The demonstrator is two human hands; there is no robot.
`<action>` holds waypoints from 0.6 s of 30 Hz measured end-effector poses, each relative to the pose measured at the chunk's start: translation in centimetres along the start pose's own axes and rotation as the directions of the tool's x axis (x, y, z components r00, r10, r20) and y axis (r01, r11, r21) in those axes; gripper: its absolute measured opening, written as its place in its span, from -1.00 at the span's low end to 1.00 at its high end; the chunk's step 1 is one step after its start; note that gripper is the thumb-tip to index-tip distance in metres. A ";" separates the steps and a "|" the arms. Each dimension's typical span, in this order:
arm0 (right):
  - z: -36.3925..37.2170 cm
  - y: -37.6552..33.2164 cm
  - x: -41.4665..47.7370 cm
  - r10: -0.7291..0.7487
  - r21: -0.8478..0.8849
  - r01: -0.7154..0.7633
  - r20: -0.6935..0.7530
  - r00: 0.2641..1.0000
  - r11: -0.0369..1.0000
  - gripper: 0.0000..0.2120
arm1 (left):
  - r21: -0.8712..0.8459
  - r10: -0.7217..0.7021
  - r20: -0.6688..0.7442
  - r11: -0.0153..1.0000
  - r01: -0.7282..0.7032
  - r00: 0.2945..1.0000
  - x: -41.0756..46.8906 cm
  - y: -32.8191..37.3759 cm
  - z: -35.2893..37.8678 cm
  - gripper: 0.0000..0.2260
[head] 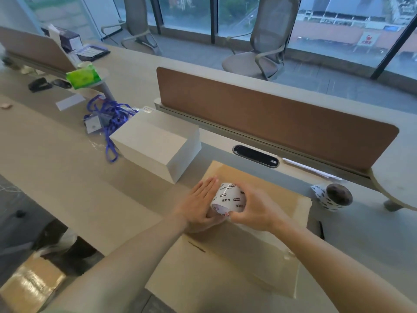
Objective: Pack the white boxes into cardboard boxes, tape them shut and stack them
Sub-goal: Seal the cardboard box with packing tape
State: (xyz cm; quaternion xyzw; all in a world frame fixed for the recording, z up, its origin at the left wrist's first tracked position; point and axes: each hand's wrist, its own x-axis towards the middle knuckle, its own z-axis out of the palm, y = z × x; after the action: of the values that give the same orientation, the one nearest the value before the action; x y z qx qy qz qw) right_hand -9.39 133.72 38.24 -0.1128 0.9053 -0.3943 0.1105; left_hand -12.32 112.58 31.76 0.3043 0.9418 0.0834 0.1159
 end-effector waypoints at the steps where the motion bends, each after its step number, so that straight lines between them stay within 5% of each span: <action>1: -0.3 0.0 0.1 -0.009 -0.050 0.010 0.028 1.000 0.999 -0.35 | 0.004 -0.002 0.004 1.000 0.002 1.000 0.1 0.0 0.0 -0.07; 9: -5.5 1.7 -5.0 0.038 -0.515 0.033 0.128 0.991 0.857 -0.35 | 0.134 -0.045 0.065 0.990 0.036 0.997 0.5 0.5 -0.5 -0.03; 18: -8.5 3.6 -10.7 0.035 -0.584 0.039 0.115 0.993 0.811 -0.29 | 0.215 -0.075 0.100 0.975 0.052 0.992 0.6 1.2 -0.7 -0.03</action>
State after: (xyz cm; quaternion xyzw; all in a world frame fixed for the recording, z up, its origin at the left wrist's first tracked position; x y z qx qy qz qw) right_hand -2.13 145.10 42.41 -0.1658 0.9742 -0.0893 0.1243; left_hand -12.34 113.86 32.56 0.2888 0.9470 -0.0377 0.1357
